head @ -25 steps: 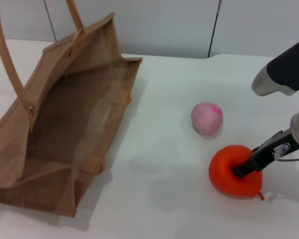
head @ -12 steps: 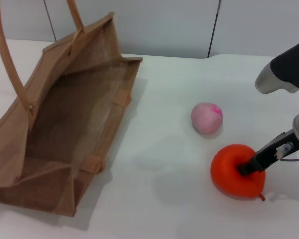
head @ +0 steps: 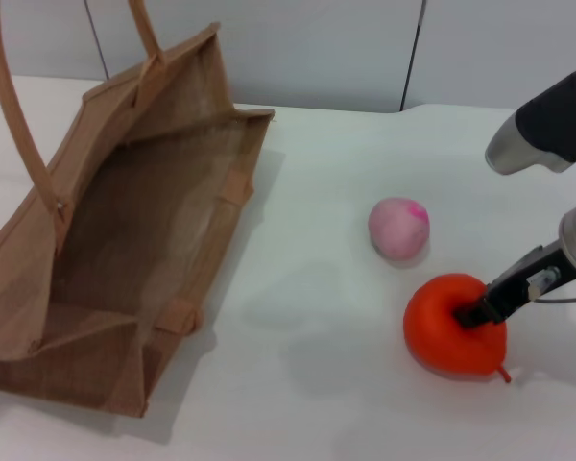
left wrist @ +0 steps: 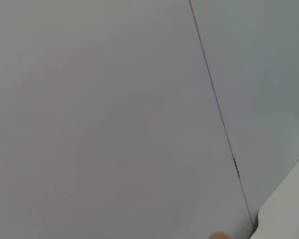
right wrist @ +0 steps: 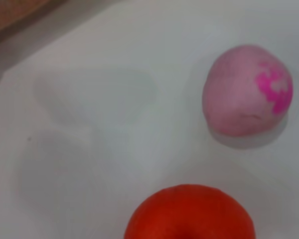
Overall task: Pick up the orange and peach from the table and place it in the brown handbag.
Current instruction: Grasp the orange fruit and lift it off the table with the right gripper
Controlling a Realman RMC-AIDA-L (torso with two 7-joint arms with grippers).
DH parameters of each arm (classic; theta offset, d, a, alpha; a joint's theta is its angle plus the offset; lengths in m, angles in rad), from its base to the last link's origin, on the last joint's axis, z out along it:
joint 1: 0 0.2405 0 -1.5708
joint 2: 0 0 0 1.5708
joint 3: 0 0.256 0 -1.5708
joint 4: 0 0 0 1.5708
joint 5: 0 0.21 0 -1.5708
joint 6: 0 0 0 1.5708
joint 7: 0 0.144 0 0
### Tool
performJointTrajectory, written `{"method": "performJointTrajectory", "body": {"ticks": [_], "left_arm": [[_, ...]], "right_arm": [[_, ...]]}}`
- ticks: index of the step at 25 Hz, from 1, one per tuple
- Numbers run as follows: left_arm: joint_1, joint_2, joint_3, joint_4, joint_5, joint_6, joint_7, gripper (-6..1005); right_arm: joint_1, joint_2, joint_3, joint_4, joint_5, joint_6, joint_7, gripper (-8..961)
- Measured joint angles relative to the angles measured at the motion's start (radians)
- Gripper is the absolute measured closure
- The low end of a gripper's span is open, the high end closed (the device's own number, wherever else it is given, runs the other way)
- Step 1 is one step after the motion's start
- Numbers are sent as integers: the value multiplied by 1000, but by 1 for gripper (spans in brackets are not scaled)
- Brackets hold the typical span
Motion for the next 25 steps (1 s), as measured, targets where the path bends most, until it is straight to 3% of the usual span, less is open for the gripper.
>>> {"method": "performJointTrajectory", "body": {"ticks": [6, 17, 25], "left_arm": [[3, 0, 0, 13, -1, 0, -1, 897], [6, 0, 0, 21, -3, 0, -3, 899], [-11, 0, 0, 22, -75, 0, -3, 900]], "right_arm": [[-16, 2, -3, -78, 0, 4, -3, 569], [-17, 0, 2, -96, 0, 8, 2, 634], [-26, 2, 17, -317, 62, 68, 26, 693]]}}
